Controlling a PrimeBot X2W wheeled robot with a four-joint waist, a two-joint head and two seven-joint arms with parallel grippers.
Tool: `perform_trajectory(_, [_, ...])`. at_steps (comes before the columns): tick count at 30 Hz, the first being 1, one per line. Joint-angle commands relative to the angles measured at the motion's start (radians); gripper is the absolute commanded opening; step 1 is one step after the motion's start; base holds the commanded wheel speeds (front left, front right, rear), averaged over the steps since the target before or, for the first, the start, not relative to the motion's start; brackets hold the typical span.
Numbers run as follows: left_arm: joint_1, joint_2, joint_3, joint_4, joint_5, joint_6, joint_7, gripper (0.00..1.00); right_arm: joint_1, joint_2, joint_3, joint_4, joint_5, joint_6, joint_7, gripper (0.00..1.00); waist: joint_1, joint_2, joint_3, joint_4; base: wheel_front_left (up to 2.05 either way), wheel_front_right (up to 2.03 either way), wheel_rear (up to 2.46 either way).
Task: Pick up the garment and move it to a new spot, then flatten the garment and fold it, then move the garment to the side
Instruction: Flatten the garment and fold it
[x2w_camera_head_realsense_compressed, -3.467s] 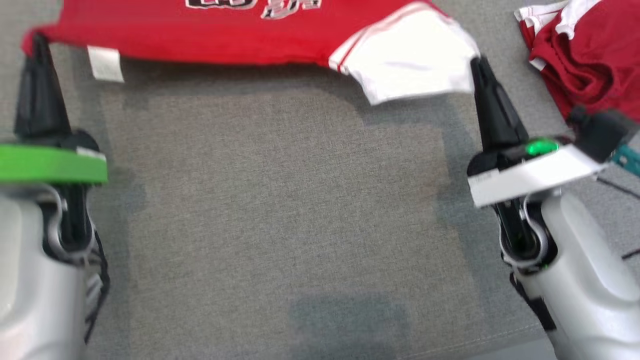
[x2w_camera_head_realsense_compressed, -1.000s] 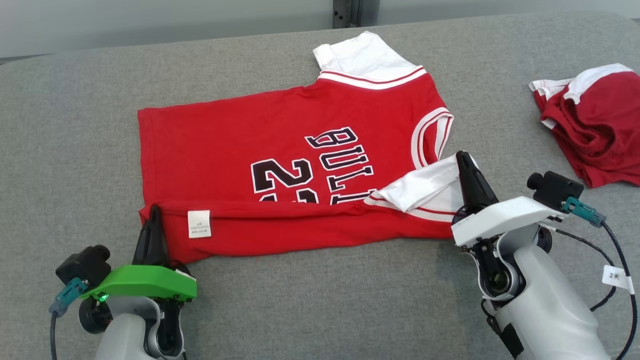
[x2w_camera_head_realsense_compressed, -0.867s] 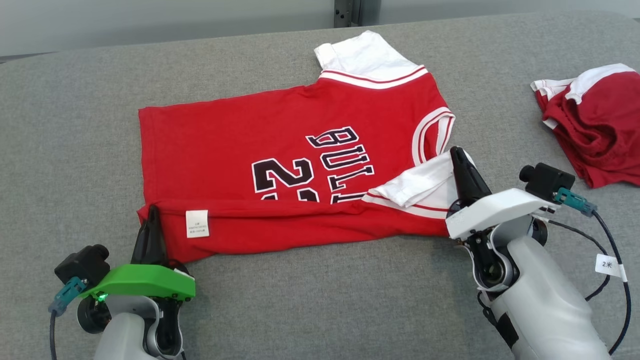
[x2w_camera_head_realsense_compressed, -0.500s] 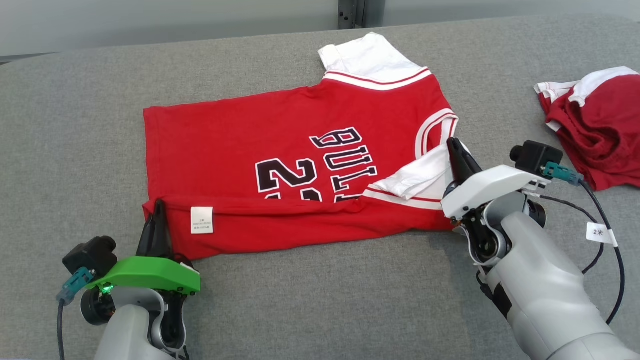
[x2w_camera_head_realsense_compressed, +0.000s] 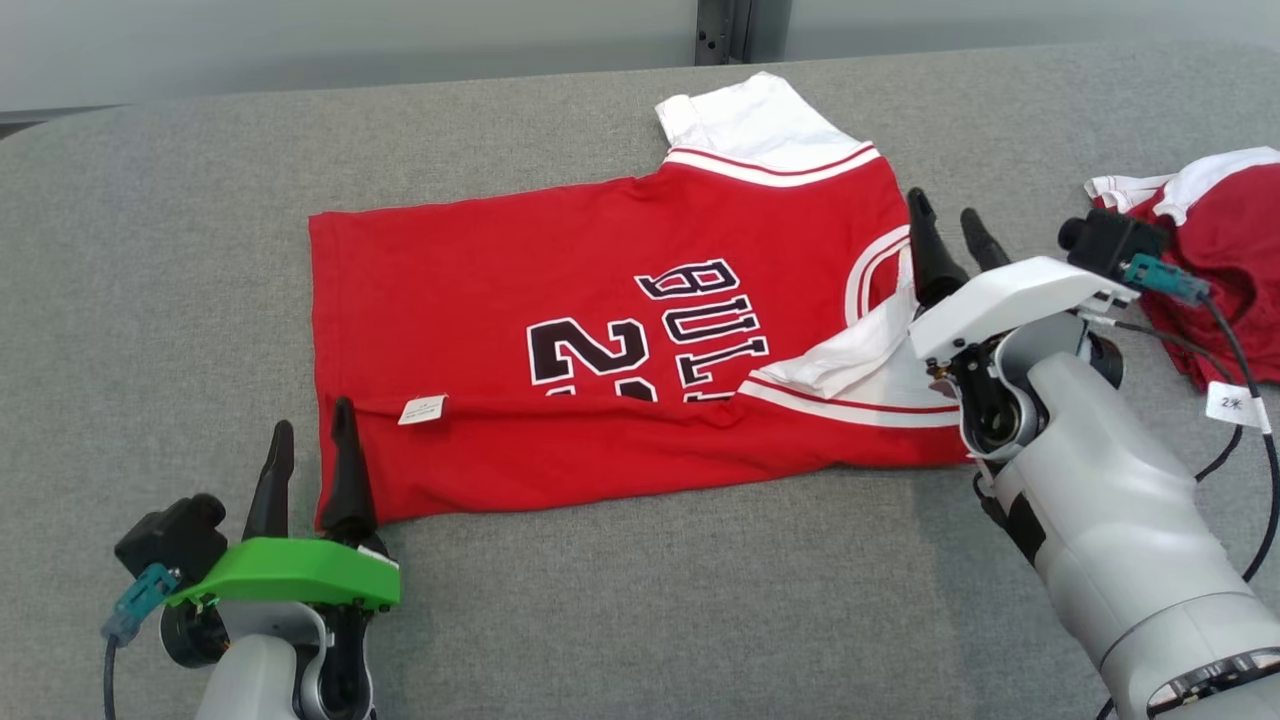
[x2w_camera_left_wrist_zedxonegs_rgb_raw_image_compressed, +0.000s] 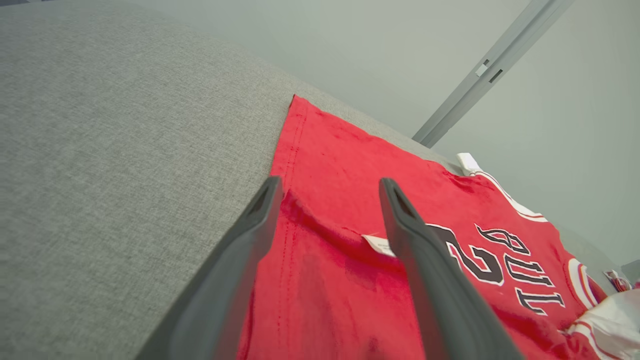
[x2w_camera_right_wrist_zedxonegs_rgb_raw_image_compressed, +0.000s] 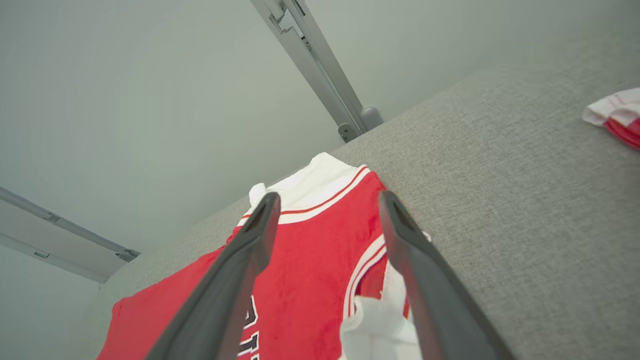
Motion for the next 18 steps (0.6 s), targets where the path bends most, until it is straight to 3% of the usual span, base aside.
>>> perform_trajectory(1, [0.023, 0.002, 0.005, -0.012, -0.004, -0.004, 0.0, 1.0, -0.012, -0.013, 0.004, -0.016, -0.009, 0.0, -0.008, 1.0, 0.0, 0.0, -0.005, -0.001, 0.0, 0.0, 0.0])
perform_trajectory(9, [0.114, 0.023, -0.002, -0.017, 0.024, 0.029, 0.028, 1.0, 0.104, -0.071, -0.035, -0.197, -0.178, 0.0, -0.011, 1.0, 0.0, 0.0, -0.041, -0.015, 0.0, 0.0, 0.0])
perform_trajectory(18, [0.167, 0.041, -0.007, -0.034, 0.015, 0.113, 0.16, 1.0, 0.365, -0.032, -0.122, -0.435, -0.376, 0.0, -0.012, 1.0, 0.0, 0.0, -0.081, -0.052, 0.0, 0.0, 0.0])
